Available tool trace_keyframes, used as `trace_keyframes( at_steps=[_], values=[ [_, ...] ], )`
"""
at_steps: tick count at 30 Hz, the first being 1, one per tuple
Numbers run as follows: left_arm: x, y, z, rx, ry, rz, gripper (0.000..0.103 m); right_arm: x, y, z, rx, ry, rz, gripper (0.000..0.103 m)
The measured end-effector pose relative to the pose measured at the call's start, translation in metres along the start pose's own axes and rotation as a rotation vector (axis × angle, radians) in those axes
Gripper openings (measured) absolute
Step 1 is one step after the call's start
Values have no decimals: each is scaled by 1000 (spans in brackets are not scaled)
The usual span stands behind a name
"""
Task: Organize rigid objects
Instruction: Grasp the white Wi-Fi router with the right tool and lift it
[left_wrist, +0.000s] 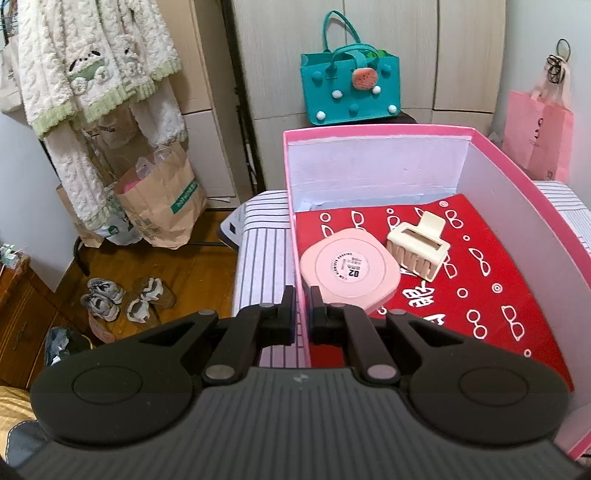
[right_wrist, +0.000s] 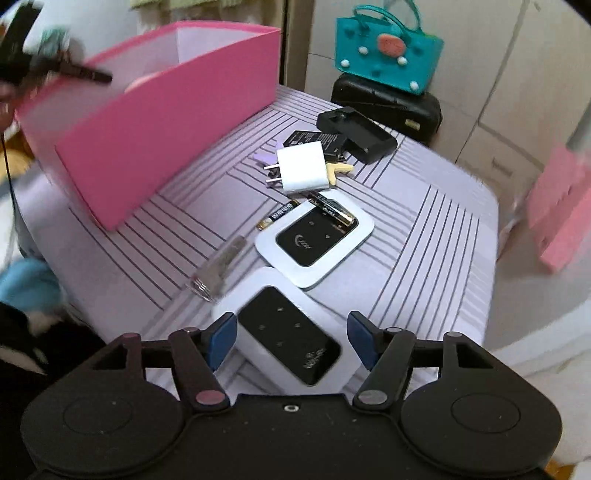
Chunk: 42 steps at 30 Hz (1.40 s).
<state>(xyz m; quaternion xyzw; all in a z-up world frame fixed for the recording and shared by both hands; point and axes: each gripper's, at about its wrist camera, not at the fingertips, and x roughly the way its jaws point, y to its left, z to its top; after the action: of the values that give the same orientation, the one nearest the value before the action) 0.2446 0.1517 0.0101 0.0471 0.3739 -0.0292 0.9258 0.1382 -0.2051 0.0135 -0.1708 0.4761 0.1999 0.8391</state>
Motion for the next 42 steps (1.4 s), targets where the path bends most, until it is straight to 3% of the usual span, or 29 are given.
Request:
trace_keyframes(
  at_steps=[7, 11, 12, 14, 15, 16, 17, 21, 23, 25, 28, 35, 38, 40, 42],
  values=[
    [1, 3, 0, -23, 16, -7, 6, 7, -2, -2, -138, -18, 77, 81],
    [0, 1, 0, -8, 17, 10, 6, 15, -13, -3, -92, 1, 132, 80],
    [1, 0, 1, -8, 17, 10, 6, 14, -15, -3, -68, 2, 148, 76],
    [0, 0, 0, -10, 16, 9, 6, 9, -19, 0, -10, -4, 198, 58],
    [0, 0, 1, -7, 16, 13, 6, 6, -21, 3, 45, -5, 227, 40],
    [0, 0, 1, -5, 16, 17, 6, 6, -24, 6, 106, 3, 239, 30],
    [0, 1, 1, -6, 16, 16, 6, 7, -25, 8, 154, 16, 240, 30],
    [0, 0, 1, -4, 15, 14, 6, 6, -8, 4, 57, -23, 196, 32],
    [0, 0, 1, -7, 15, 7, 6, 2, -6, 1, 25, -27, 191, 44],
    [0, 0, 2, -9, 12, 5, 6, -2, -6, -2, -9, -41, 198, 62],
    [0, 0, 2, -9, 10, 5, 6, -1, -13, -5, -60, -46, 208, 74],
    [-1, 1, 2, -8, 10, 8, 6, 22, -20, -4, -117, -6, 176, 73],
    [-2, 1, 2, -1, 11, 16, 6, 19, -32, 2, 25, -25, 275, 65],
    [-2, 0, 2, 2, 12, 21, 6, 20, -35, 5, 99, -6, 273, 65],
    [-1, -1, 3, 6, 13, 24, 6, 19, -30, 5, 90, -7, 234, 65]
  ],
)
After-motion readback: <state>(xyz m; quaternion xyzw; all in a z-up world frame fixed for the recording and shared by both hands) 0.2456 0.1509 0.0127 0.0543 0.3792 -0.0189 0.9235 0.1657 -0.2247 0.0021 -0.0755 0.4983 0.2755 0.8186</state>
